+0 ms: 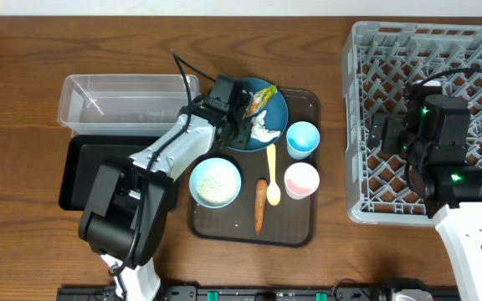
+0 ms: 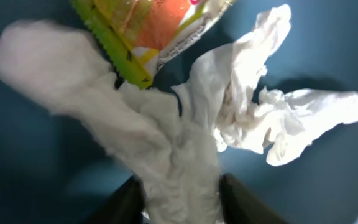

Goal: Sort waste into correct bins and load items into the dishwasher rack
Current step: 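Reach the left gripper to the blue plate and grasp the white tissue, then carry the tissue with the left gripper and drop it into the clear bin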

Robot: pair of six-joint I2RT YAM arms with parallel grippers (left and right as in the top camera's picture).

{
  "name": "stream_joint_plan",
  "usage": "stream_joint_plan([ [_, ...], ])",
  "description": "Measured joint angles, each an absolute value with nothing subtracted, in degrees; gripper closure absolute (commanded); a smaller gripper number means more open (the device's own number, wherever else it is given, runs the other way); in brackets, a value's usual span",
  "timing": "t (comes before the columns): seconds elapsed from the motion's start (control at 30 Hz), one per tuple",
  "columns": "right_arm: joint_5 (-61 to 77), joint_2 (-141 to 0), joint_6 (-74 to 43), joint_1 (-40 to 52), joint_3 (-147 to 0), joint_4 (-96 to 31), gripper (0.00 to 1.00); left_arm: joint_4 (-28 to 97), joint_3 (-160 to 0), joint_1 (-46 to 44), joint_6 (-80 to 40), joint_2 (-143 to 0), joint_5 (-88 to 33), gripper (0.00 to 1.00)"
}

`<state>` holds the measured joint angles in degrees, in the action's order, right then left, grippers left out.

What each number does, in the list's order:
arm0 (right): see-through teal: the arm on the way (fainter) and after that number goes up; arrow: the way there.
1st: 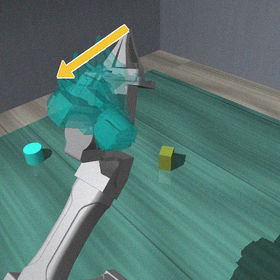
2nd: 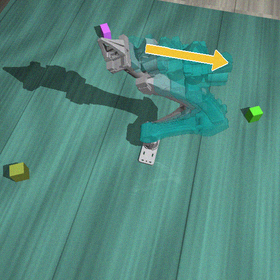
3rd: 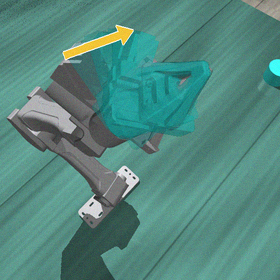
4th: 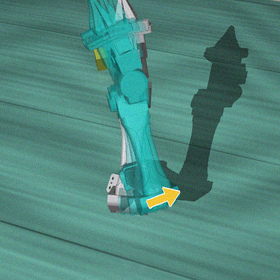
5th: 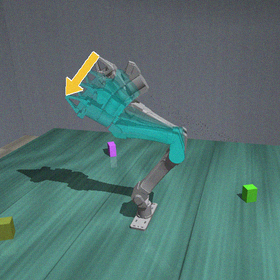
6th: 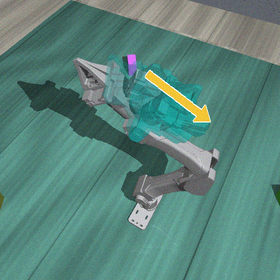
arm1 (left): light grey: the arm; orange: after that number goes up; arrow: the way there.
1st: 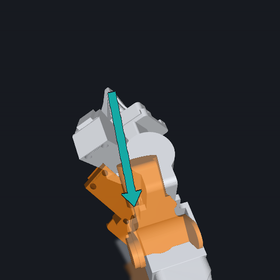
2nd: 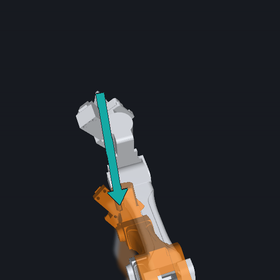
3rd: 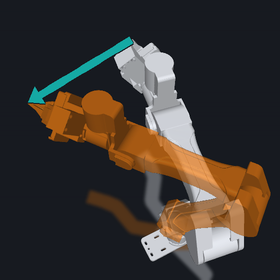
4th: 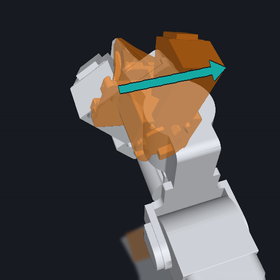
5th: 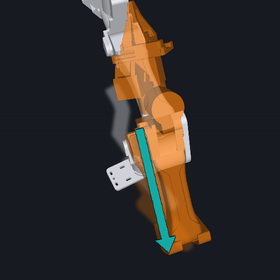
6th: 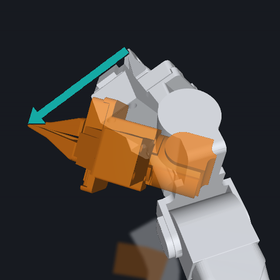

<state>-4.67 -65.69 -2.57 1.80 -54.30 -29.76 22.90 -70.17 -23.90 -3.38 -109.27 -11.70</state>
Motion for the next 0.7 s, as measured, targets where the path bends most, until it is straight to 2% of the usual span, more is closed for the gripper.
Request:
stream_joint_plan([
  [0.13,-4.7,-65.7,-2.6,1.8,-54.3,-29.8,0.01,22.9,-70.2,-23.9,-3.3,-109.3,-11.6,0.81],
  [0.23,-4.7,-65.7,-2.6,1.8,-54.3,-29.8,0.01,22.9,-70.2,-23.9,-3.4,-109.3,-11.5,0.94],
  [0.5,-4.7,-65.7,-2.6,1.8,-54.3,-29.8,0.01,23.3,-70.2,-23.8,-3.2,-108.2,-11.1,0.94],
  [0.7,-4.7,-65.7,-2.6,1.8,-54.3,-29.8,0.01,23.6,-70.2,-22.1,-3.2,-98.2,-7.2,0.94],
])
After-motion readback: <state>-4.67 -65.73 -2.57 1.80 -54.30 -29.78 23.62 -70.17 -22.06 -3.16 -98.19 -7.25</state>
